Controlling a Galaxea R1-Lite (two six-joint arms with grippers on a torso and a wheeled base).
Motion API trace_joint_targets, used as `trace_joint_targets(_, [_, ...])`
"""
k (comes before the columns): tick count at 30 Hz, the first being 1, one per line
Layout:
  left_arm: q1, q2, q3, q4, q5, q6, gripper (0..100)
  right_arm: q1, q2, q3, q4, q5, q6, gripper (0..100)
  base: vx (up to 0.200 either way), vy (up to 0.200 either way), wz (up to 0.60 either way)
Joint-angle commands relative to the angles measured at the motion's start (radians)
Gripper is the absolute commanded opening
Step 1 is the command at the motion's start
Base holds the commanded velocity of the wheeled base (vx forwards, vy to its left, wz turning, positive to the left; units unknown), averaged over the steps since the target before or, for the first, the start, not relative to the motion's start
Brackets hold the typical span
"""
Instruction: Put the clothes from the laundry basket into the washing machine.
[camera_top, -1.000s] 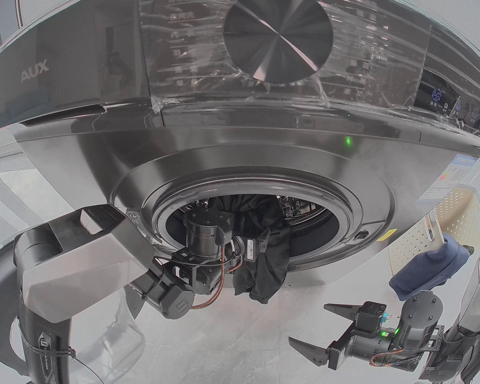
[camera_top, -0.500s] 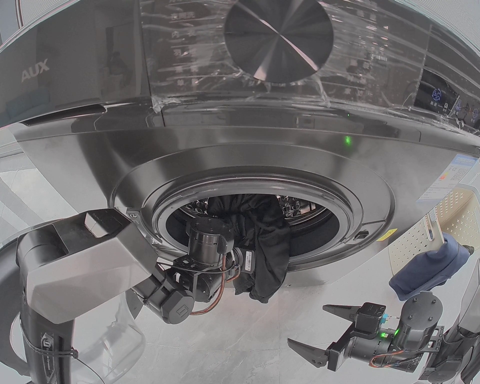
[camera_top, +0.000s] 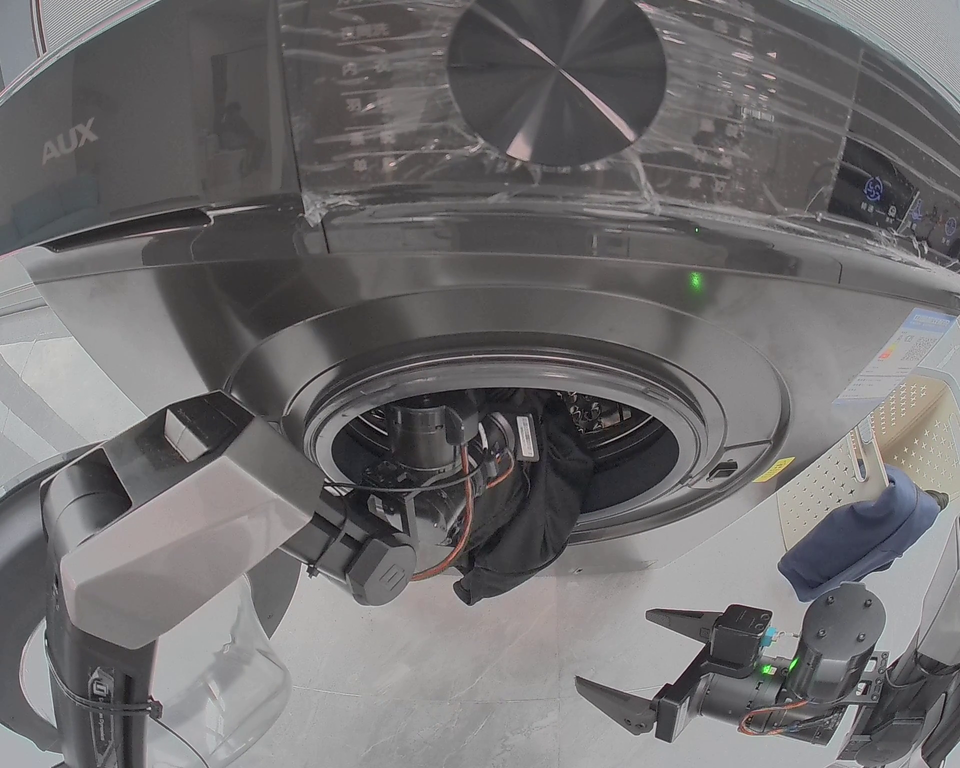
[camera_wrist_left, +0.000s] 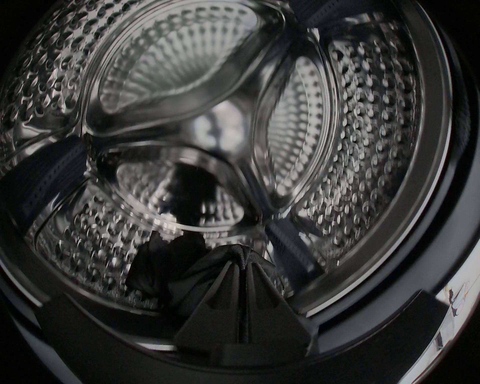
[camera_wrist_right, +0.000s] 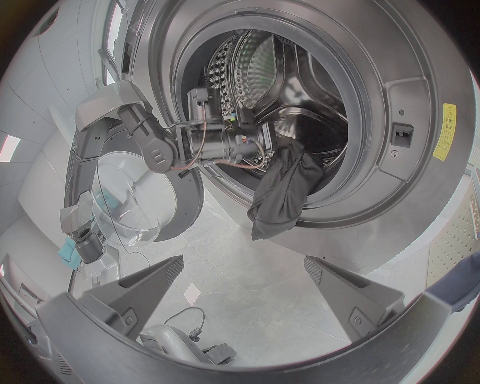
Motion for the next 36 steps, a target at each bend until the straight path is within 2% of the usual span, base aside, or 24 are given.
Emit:
trace_joint_targets(1, [0.011, 0.046, -0.095, -0.040, 0.002, -0.006, 0, 0.000, 0.000, 0.015, -0.001, 0.000, 0.000, 100, 0.000, 0.000, 0.00])
trace_joint_targets(5, [0.035, 0.118, -0.170, -0.080, 0.011, 0.005, 0, 0.000, -0.001, 0.015, -0.001, 0.000, 0.000, 100, 0.000, 0.000, 0.00])
trace_joint_targets(11, [0.078, 0.178, -0.302, -0.080, 0.020, 0.006, 0, 0.000, 0.000, 0.015, -0.001, 0.000, 0.000, 100, 0.000, 0.000, 0.00])
trace_joint_targets(15, [0.094, 0.201, -0.368, -0.079, 0.043, 0.023, 0, 0.000, 0.002, 0.015, -0.001, 0.000, 0.000, 100, 0.000, 0.000, 0.00])
trace_joint_targets(23, [0.088, 0.201, -0.368, -0.076, 0.045, 0.023, 0, 0.000, 0.003, 0.015, -0.001, 0.000, 0.001, 100, 0.000, 0.000, 0.00])
trace_joint_targets(24, [0.084, 0.198, -0.367, -0.076, 0.045, 0.022, 100, -0.002, 0.003, 0.015, -0.001, 0.000, 0.001, 100, 0.000, 0.000, 0.00])
trace_joint_targets(29, [0.052, 0.135, -0.276, -0.074, 0.045, 0.017, 100, -0.003, 0.009, 0.015, -0.001, 0.000, 0.001, 100, 0.000, 0.000, 0.00])
trace_joint_targets(36, [-0.032, -0.034, 0.019, -0.042, 0.028, 0.017, 100, -0.002, 0.008, 0.015, -0.001, 0.000, 0.001, 100, 0.000, 0.000, 0.00])
